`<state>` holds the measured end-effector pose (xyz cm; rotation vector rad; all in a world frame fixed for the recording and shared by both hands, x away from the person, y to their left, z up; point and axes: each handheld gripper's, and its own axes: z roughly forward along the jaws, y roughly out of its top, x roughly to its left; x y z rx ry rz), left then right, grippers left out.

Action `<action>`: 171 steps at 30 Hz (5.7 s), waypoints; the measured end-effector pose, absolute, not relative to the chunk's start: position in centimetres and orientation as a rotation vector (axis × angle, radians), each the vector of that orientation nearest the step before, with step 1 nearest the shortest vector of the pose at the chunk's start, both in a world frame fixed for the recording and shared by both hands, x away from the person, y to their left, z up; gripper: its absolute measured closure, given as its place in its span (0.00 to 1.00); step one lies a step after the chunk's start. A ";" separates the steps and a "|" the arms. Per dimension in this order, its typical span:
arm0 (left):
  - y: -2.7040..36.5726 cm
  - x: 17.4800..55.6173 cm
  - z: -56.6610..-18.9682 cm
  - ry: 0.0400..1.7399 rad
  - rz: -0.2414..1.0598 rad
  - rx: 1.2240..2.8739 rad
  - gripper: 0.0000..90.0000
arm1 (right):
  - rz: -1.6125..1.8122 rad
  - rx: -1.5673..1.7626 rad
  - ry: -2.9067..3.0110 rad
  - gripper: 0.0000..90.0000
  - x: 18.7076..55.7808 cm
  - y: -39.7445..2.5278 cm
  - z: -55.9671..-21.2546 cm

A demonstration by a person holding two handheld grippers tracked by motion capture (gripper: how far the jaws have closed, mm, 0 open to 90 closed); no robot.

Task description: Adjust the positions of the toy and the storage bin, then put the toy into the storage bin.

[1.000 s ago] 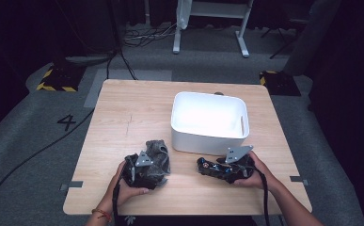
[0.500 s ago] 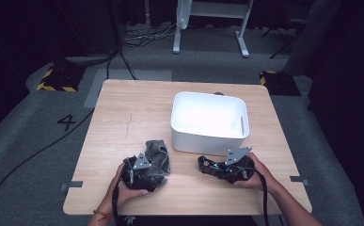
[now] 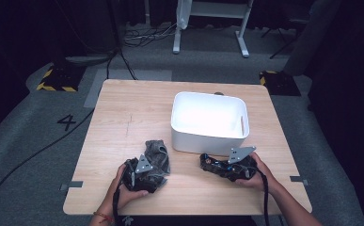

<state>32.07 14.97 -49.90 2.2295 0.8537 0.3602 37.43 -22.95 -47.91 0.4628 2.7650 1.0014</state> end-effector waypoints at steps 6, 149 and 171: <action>15.9 32.0 -49.3 0.902 0.392 2.179 0.20 | 1.006 0.454 2.762 0.64 37.5 -22.7 -47.9; 17.3 33.6 -50.4 0.987 0.362 2.211 0.16 | 0.816 0.219 2.781 0.64 46.6 -17.6 -35.1; 17.3 33.6 -50.4 0.986 0.362 2.214 0.16 | 0.630 0.204 2.930 0.64 47.8 -16.7 -36.5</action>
